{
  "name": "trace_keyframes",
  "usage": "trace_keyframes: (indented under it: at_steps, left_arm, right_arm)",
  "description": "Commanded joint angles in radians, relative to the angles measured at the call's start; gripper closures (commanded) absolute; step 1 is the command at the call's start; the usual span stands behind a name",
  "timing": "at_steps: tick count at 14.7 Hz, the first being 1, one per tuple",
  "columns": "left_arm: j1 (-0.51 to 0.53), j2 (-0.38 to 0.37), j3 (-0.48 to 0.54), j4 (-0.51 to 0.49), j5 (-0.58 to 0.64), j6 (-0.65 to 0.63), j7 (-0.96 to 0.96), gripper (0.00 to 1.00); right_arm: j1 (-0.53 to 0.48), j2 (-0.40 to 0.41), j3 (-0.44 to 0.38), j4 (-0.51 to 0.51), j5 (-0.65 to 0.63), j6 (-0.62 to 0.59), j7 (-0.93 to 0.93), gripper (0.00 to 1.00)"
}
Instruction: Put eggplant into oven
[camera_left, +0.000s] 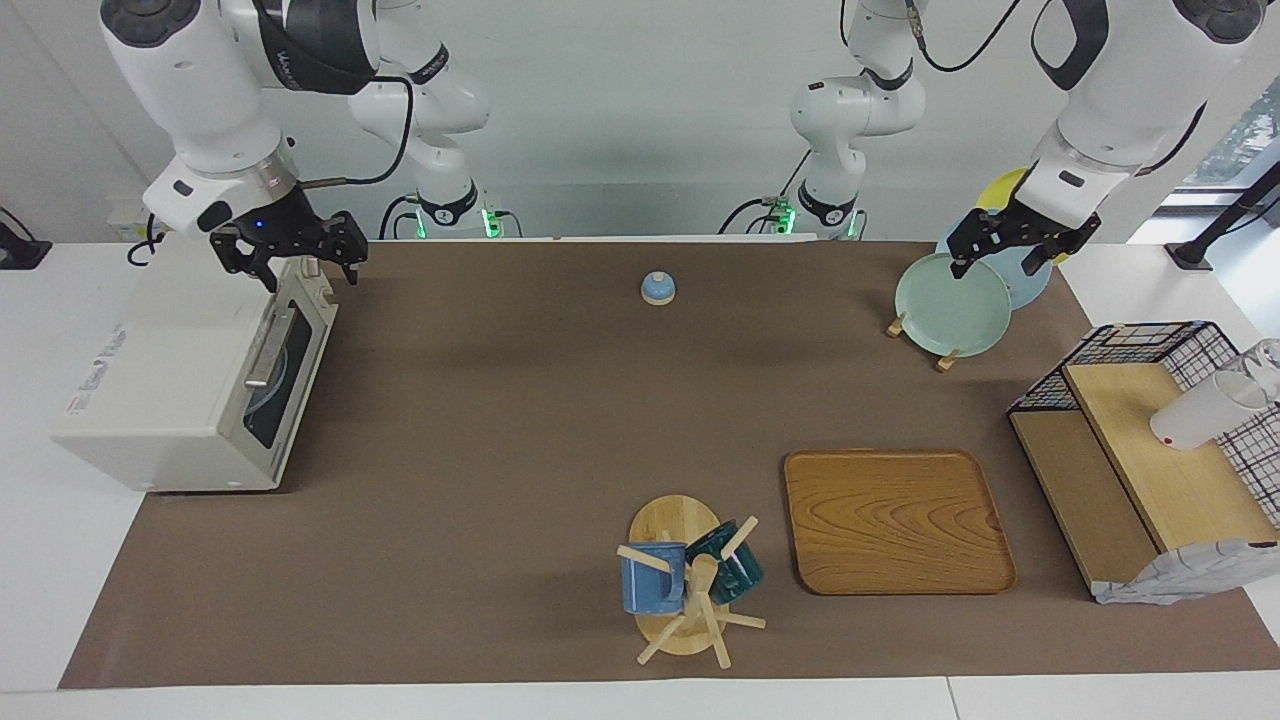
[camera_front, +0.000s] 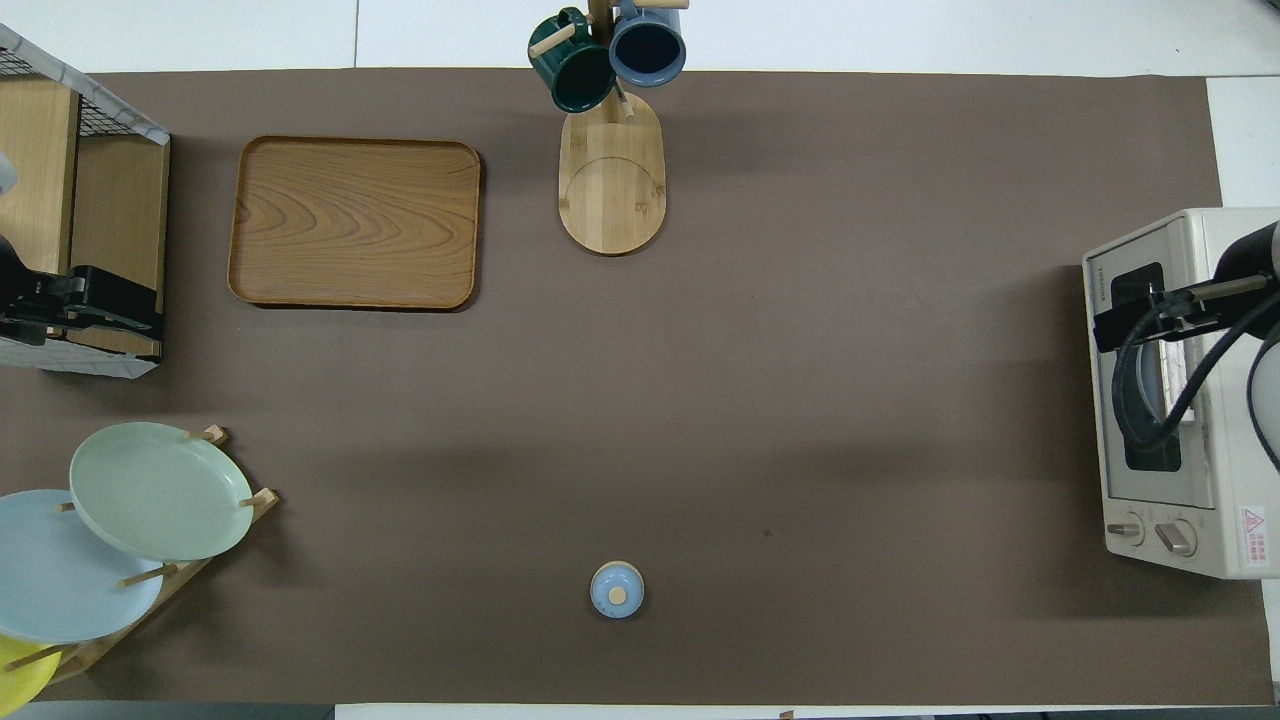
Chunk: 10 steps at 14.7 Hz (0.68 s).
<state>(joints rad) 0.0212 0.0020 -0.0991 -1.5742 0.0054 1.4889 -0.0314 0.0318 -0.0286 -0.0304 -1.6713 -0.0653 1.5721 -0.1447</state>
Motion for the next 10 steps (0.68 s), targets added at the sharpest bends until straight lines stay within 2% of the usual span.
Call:
trace_keyframes:
  at_steps: [1,6,10]
  left_arm:
    - [0.006,-0.008,-0.007,0.000,0.024,-0.009,0.001,0.00]
    - [0.006,-0.008,-0.007,-0.001,0.024,-0.009,0.001,0.00]
    - [0.006,-0.008,-0.007,-0.001,0.024,-0.009,0.001,0.00]
  right_arm:
    - [-0.006,0.007,0.004,0.016,0.009,-0.004,0.016,0.00]
    - [-0.010,0.010,0.001,0.024,0.074,-0.010,0.066,0.00]
    - [-0.004,0.010,0.004,0.027,0.062,-0.060,0.067,0.00]
